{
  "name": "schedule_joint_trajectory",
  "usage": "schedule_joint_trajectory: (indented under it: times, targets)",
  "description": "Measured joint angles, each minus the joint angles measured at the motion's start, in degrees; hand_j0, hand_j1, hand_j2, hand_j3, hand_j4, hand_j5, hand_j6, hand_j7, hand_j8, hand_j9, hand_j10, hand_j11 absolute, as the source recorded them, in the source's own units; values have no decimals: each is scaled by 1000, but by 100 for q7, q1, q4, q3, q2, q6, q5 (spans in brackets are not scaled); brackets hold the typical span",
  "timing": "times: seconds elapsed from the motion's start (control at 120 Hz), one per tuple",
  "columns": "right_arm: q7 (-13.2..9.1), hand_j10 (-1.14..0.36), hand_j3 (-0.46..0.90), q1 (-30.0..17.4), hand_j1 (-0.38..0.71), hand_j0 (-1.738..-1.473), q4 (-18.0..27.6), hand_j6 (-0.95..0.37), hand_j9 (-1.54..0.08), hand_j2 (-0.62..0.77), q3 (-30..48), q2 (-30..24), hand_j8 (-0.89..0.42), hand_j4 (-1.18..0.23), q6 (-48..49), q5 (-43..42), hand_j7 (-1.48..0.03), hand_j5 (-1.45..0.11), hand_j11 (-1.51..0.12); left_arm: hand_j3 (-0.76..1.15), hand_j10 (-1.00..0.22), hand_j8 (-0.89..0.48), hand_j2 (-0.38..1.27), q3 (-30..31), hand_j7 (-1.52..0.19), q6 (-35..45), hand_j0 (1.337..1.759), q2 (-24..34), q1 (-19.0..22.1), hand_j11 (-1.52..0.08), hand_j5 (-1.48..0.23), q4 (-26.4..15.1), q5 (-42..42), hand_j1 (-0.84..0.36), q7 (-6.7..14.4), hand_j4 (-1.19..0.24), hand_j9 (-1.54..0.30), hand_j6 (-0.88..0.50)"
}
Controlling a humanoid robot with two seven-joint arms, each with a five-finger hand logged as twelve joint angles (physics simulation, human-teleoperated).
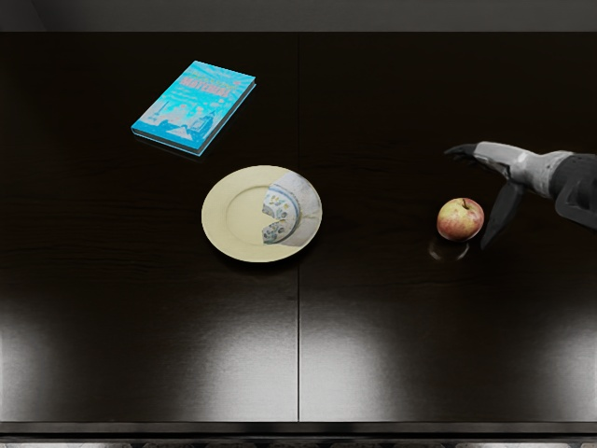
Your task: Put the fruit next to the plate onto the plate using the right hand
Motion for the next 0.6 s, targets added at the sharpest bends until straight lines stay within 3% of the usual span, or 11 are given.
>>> schedule_joint_trajectory:
  times: [0.6]
  targets:
    - [-71,-258,0,0,-48,-1658,7,-261,-329,-47,-574,527,-259,-259,-541,-848,-329,-330,-329,0,-233,-233,47,0,-303,0,1658,0,0,-303,-303,-3,0,69,-1,-233,-303,-233]
